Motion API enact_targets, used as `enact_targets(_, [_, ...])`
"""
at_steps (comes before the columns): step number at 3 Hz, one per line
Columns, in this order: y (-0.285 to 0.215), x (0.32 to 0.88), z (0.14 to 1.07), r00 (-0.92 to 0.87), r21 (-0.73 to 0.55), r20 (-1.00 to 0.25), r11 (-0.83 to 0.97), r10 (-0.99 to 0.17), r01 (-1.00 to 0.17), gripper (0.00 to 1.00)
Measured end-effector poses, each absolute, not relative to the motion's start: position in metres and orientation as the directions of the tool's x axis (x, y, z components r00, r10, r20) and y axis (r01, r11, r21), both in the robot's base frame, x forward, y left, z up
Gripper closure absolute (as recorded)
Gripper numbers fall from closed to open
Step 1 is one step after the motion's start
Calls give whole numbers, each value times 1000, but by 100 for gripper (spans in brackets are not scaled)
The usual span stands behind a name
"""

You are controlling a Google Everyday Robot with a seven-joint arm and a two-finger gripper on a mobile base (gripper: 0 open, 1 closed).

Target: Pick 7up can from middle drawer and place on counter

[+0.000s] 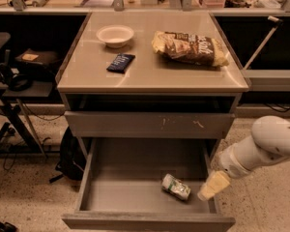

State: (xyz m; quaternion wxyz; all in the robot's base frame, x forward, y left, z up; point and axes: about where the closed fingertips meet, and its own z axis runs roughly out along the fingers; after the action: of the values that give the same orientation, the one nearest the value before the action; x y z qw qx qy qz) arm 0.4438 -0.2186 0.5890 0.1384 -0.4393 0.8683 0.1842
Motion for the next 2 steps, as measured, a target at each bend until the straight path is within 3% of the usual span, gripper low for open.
enact_targets(2, [-221,454,579,-594,172,-455,589,-663,-789,0])
